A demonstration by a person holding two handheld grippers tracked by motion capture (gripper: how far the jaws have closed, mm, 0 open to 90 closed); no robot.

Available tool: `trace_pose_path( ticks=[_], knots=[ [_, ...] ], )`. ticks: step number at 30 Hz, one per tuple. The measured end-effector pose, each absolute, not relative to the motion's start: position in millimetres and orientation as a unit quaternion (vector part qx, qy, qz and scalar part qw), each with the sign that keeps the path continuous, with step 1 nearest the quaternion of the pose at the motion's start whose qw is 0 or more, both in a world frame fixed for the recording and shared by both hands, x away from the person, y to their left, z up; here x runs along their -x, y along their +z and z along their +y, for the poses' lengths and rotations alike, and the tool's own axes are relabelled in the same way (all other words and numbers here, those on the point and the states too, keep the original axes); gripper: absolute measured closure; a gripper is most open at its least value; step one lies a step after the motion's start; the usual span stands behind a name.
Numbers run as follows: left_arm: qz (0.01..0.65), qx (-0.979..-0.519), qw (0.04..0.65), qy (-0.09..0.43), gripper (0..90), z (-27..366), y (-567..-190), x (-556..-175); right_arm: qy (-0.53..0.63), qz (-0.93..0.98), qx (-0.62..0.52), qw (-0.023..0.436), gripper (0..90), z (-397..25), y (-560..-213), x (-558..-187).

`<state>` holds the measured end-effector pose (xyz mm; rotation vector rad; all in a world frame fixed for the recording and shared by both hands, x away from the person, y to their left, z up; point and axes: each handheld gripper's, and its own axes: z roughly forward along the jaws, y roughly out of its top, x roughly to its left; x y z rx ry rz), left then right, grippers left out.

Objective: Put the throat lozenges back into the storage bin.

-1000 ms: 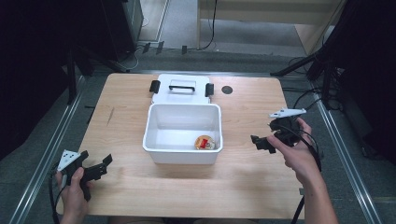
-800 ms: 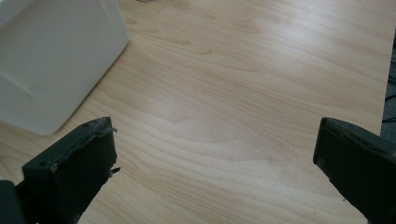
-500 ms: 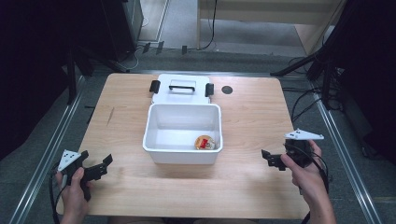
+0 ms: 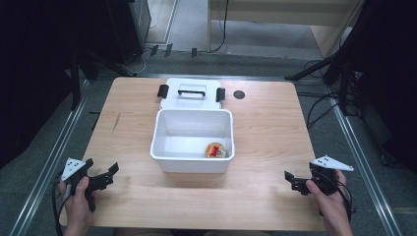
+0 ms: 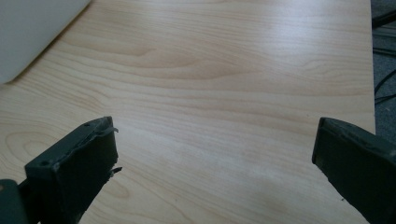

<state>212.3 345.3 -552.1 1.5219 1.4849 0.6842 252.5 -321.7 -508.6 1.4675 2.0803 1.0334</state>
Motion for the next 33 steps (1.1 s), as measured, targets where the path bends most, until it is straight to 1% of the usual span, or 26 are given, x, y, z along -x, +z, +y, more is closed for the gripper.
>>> trace_pose_path(
  ticks=[4, 8, 16, 19, 21, 23, 26, 33],
  knots=[
    [0.597, -0.613, 0.438, 0.275, 0.0, 345.4, -552.0, -212.2, 0.377, 0.733, -0.529, 0.204, 0.8, -328.9, -514.7, -245.4],
    [0.596, -0.613, 0.439, 0.277, 0.0, 345.1, -552.1, -212.0, 0.389, 0.710, -0.541, 0.228, 7.1, -335.6, -521.0, -238.1],
    [0.596, -0.615, 0.435, 0.278, 0.0, 343.9, -552.1, -212.5, 0.407, 0.687, -0.548, 0.249, 7.3, -336.6, -532.0, -235.8],
    [0.594, -0.617, 0.433, 0.281, 0.0, 343.1, -552.0, -212.4, 0.390, 0.699, -0.541, 0.257, 7.2, -331.3, -544.3, -238.0],
    [0.593, -0.620, 0.432, 0.279, 0.0, 342.4, -551.8, -212.1, 0.380, 0.705, -0.543, 0.253, 7.1, -328.4, -548.0, -239.6],
    [0.591, -0.623, 0.430, 0.281, 0.0, 341.1, -551.9, -211.8, 0.390, 0.695, -0.542, 0.265, 9.5, -329.0, -546.9, -238.7],
    [0.590, -0.626, 0.424, 0.283, 0.0, 339.9, -551.8, -212.2, 0.393, 0.687, -0.555, 0.256, 9.7, -331.7, -547.3, -239.8],
    [0.592, -0.627, 0.425, 0.275, 0.0, 340.5, -552.0, -213.2, 0.391, 0.695, -0.550, 0.248, 12.0, -330.7, -547.9, -241.1]
  ],
)
